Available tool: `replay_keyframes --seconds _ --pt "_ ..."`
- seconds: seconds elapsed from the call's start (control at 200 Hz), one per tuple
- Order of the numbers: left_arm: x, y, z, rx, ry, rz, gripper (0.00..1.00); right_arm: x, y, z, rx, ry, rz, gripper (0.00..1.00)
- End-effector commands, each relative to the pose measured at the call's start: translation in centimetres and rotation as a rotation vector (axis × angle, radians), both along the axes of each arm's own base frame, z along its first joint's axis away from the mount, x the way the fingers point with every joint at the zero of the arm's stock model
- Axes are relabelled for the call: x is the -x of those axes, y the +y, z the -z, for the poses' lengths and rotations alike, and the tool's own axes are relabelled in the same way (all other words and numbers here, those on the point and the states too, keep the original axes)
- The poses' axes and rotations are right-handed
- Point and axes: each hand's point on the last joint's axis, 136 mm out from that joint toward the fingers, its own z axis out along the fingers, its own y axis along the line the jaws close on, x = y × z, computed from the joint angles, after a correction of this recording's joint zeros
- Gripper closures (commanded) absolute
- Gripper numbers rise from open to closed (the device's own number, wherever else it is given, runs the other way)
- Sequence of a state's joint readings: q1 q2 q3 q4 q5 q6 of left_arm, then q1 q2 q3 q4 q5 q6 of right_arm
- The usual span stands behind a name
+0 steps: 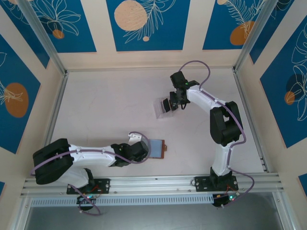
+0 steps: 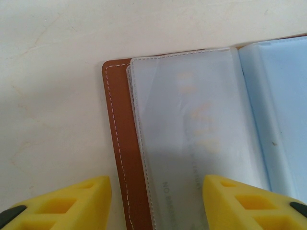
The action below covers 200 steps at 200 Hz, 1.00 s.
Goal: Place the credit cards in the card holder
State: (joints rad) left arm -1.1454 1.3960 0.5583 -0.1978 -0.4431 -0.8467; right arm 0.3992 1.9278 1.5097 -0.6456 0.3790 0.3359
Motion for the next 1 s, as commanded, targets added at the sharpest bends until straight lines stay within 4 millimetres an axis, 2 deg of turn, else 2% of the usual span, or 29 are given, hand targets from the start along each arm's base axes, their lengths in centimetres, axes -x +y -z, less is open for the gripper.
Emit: replay_keyframes --seconds 0.0,0.165,0.285,0.685,0.995 --pt "0.0 0.2 0.1 -0.008 0.016 -0.009 0.48 0.1 -0.1 -1.6 0.006 -0.025 -0.01 0.79" --pt "0.0 0.3 0.2 -0.009 0.019 -0.012 0.48 0.3 1.3 -1.7 -0.067 -0.02 -0.039 0.67" --pt "0.1 0.4 0.2 -0.008 0.021 -0.014 0.48 0.1 1.8 -0.8 -0.084 0.009 -0.043 0.57" --pt "0.1 0.5 0.2 -0.01 0.019 -0.017 0.48 -0.2 1.2 2.2 -0.156 0.07 0.005 0.53" --pt "0.0 0.3 0.1 -0.01 0.018 -0.011 0.48 0.0 0.6 2.7 -0.174 0.08 0.024 0.56"
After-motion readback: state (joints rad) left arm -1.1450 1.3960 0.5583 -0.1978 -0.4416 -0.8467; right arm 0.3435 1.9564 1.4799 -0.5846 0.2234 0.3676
